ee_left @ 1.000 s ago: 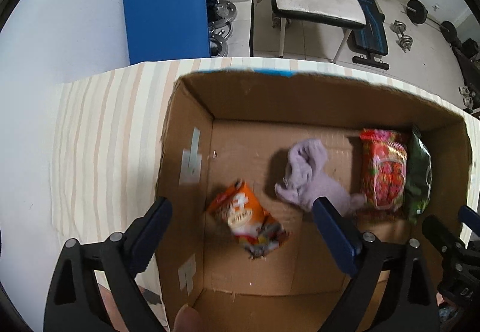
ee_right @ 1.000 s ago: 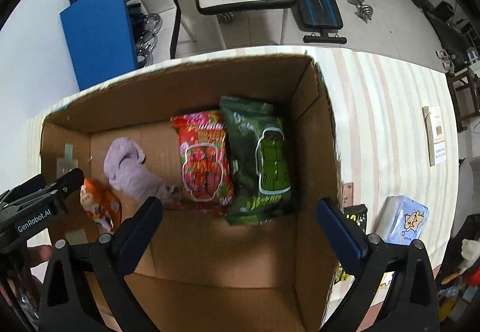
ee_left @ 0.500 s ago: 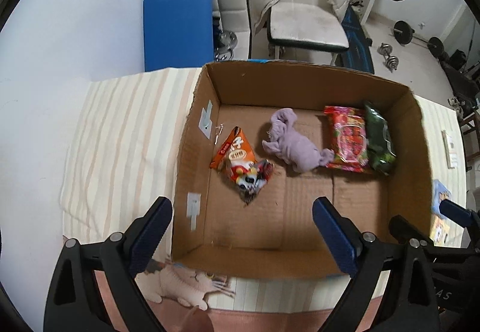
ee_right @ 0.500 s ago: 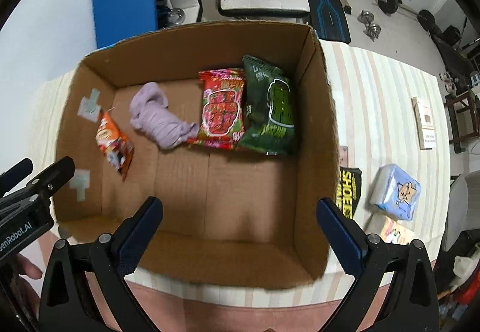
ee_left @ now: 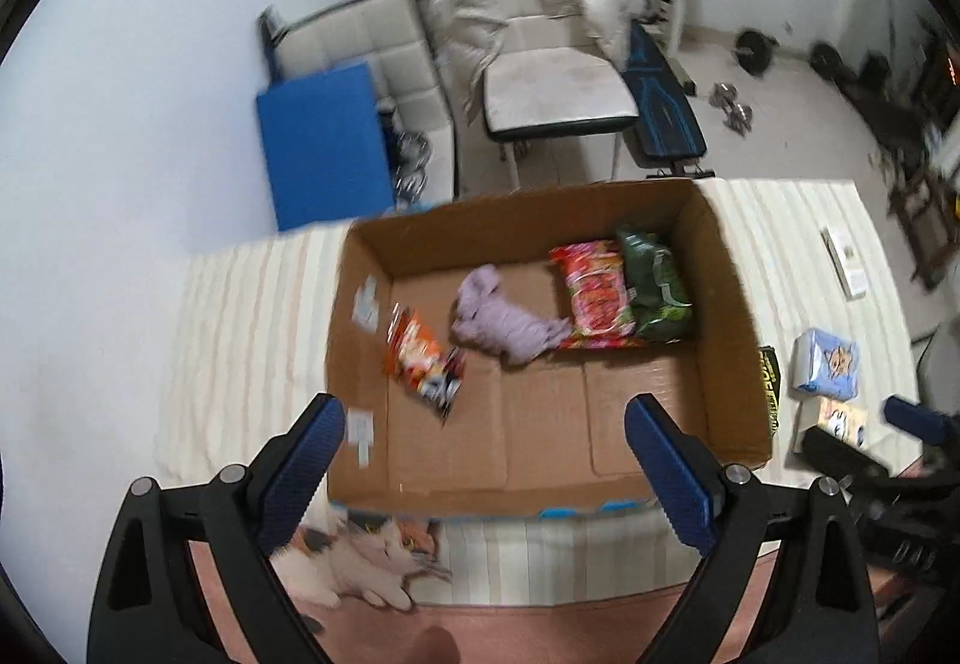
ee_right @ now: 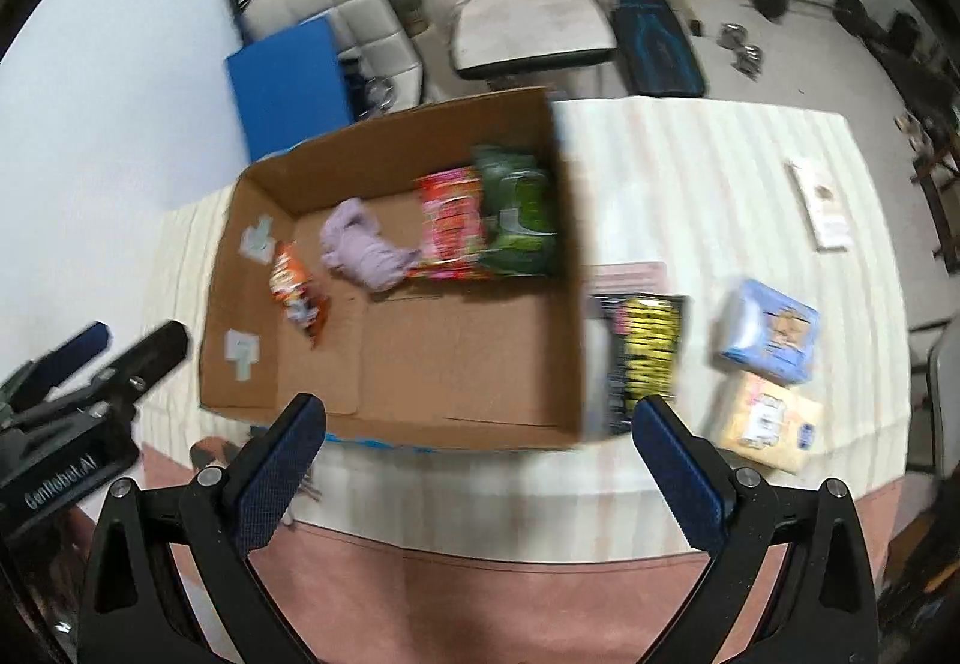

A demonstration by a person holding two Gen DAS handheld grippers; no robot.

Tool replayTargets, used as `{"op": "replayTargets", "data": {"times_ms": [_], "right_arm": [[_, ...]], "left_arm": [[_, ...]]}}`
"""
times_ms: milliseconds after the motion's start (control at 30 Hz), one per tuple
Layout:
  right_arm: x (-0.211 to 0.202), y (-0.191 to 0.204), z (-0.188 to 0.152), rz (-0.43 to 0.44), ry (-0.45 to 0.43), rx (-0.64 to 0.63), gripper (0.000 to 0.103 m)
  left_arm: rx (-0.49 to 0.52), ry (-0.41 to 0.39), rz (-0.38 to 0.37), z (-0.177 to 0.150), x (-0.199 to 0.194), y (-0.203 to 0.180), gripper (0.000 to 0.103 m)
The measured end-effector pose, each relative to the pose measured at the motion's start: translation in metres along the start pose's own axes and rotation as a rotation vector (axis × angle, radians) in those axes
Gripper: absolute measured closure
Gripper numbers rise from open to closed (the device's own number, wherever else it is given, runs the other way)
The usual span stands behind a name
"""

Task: Organize soft objects
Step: 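Move both tools back toward the remaining items beside the box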

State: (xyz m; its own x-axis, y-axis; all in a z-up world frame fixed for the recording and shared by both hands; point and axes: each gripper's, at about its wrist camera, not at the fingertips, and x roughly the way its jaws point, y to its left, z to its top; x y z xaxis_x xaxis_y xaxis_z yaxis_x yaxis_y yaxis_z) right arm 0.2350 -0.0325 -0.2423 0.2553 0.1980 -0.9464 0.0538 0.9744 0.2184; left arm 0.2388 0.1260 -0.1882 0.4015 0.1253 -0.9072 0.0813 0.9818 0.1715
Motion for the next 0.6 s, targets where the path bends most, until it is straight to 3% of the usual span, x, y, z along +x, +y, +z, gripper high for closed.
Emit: {"op": "replayTargets", "data": {"times_ms": [200, 300, 433, 600], "right_arm": [[0.026, -0.139, -0.009, -0.136, 0.076, 0.25, 0.0], [0.055, -0.188, -0.018, -0.139, 0.148, 0.372, 0.0], [0.096, -0.221, -0.031, -0.087, 0.22, 0.472, 0.0], [0.126, -0.224, -0.037, -0.086, 0.26, 0.476, 0.0]], "left_arm": [[0.27, 0.009, 0.044, 0.047, 0.018, -0.112, 0.007], [0.4, 0.021, 0.073, 0.063, 0.036, -0.167, 0.007], [0.567, 0.092, 0.094, 0.076, 0.07, -0.233, 0.007], [0.713, 0.262, 0.093, 0.072, 0.12, -0.291, 0.007]]}}
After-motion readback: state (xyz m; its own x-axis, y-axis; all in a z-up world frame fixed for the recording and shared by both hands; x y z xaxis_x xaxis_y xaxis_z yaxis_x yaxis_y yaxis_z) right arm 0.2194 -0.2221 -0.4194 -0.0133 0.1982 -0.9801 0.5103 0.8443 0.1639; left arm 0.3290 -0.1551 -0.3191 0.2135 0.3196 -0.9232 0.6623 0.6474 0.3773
